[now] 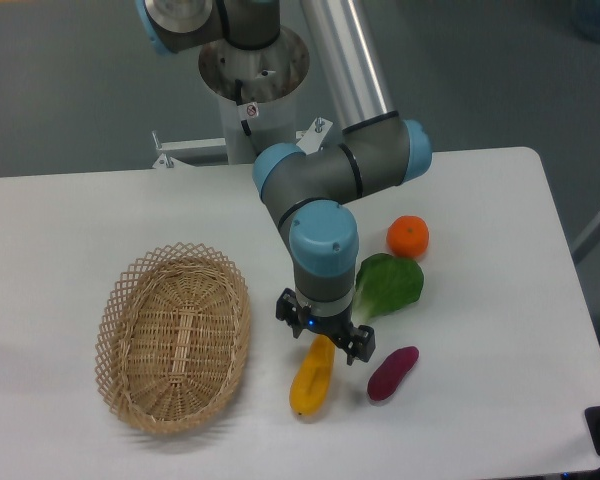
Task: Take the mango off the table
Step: 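Move the open gripper over to the yellow mango and lower it, then lower further and close the gripper around the yellow mango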
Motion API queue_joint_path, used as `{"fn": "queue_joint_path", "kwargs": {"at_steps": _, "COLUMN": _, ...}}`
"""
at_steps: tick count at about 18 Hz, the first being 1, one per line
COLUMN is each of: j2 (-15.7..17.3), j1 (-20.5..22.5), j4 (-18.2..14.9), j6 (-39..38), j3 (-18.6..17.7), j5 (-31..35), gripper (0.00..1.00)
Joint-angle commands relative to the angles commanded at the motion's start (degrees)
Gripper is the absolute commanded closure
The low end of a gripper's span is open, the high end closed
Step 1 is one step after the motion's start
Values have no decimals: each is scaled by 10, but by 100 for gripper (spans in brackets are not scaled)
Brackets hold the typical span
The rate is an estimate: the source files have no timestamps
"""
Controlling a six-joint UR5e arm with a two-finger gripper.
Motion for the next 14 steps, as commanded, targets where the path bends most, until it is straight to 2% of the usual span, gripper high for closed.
{"fn": "queue_joint_path", "kwargs": {"at_steps": 4, "j2": -7, "j1": -5, "j4": 15, "j6": -17, "j3": -5, "j5": 1, "gripper": 0}}
{"fn": "queue_joint_path", "kwargs": {"at_steps": 7, "j2": -18, "j1": -14, "j4": 40, "j6": -54, "j3": -5, "j5": 2, "gripper": 0}}
{"fn": "queue_joint_path", "kwargs": {"at_steps": 14, "j2": -25, "j1": -16, "j4": 47, "j6": -57, "j3": -5, "j5": 26, "gripper": 0}}
